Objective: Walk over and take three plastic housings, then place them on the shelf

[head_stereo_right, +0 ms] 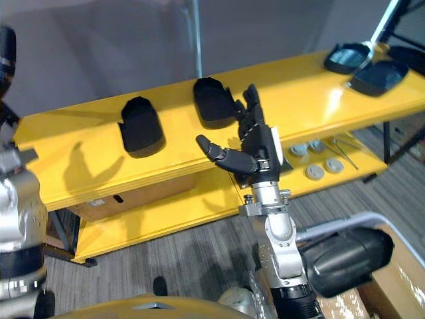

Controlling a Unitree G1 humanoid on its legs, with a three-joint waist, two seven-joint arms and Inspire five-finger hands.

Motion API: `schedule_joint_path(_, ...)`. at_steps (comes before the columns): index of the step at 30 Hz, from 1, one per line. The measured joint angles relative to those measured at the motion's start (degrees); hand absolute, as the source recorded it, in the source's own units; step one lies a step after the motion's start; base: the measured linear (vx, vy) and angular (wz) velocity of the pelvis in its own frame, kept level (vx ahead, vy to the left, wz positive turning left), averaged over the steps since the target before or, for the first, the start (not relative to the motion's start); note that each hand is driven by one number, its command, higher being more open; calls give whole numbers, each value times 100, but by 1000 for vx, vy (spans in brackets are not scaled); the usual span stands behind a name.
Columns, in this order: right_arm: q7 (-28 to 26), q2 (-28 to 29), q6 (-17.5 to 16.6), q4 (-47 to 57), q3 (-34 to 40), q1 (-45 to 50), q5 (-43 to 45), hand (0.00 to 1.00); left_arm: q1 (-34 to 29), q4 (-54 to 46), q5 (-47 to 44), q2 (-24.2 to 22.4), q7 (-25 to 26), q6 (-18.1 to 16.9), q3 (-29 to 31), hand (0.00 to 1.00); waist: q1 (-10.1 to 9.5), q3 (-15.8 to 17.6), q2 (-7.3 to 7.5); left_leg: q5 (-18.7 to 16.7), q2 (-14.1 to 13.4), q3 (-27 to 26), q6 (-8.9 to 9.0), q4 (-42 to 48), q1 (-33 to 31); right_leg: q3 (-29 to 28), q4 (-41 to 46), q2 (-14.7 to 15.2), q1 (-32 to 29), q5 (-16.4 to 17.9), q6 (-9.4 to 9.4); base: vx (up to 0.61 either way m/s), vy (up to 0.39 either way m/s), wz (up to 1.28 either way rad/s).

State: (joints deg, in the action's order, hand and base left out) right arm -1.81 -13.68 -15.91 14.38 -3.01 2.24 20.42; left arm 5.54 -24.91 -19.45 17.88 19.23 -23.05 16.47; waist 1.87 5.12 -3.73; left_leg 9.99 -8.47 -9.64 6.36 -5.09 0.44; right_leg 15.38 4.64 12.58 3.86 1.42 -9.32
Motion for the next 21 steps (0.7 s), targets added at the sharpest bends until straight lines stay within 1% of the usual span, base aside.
schedule_joint_path(2, 94, 4, -2, -21, 114, -194, -210, 100, -687, -507, 423, -297, -69, -39, -5, 100, -117, -95, 148, 6, 31, 163, 3, -1, 0, 174, -104, -2, 174, -12, -1, 7, -13, 35)
schedule_joint_path(4, 133, 2, -9, -21, 160, -367, -215, 100, -957, -623, 536, -485, -225, -43, -19, 100, -202, -117, 183, -8, 43, 250, 40, -3, -9, 286, -156, -3, 263, -11, -3, -1, -7, 24)
schedule_joint_path(5, 530, 7, -76, -143, 404, -646, -214, 100, -1533, -632, 431, -909, -972, -42, -256, 100, -330, -121, 388, 58, 77, 375, 2, -6, -118, 475, -217, 0, 356, -57, -45, -1, -2, 12)
schedule_joint_path(11, 511, 7, -76, -294, 403, -645, -214, 100, -1553, -629, 430, -916, -972, -43, -268, 100, -325, -109, 392, 57, 72, 379, 6, -6, -115, 472, -187, 1, 329, -40, -18, 0, 0, 0)
schedule_joint_path(14, 382, 7, -77, -335, 401, -496, -214, 100, -1799, -568, 426, -918, -978, -43, -433, 100, -326, -52, 394, 54, 72, 387, 21, -3, -121, 468, -161, 3, 316, -39, -16, 0, 0, 0)
schedule_joint_path(18, 48, 8, -78, -377, 304, -269, -213, 100, -1967, -119, 430, -962, -1013, -3, -751, 100, -336, 184, 375, 76, 67, 397, -25, 13, -211, 436, 37, 23, 144, 18, 0, -23, -2, -1)
schedule_joint_path(20, -198, 12, -77, -639, 128, -246, -205, 100, -1965, 186, 429, -1094, -1038, 96, -892, 100, -335, 391, 400, 117, 68, 393, -51, 21, -257, 387, 149, 38, 41, 29, 9, -61, -1, -3)
schedule_joint_path(21, -279, 17, -72, -733, 87, -237, -203, 100, -1968, 268, 429, -1109, -1046, 119, -951, 100, -334, 408, 409, 125, 67, 394, -54, 21, -289, 385, 165, 39, 9, 31, 9, -59, -3, 0)
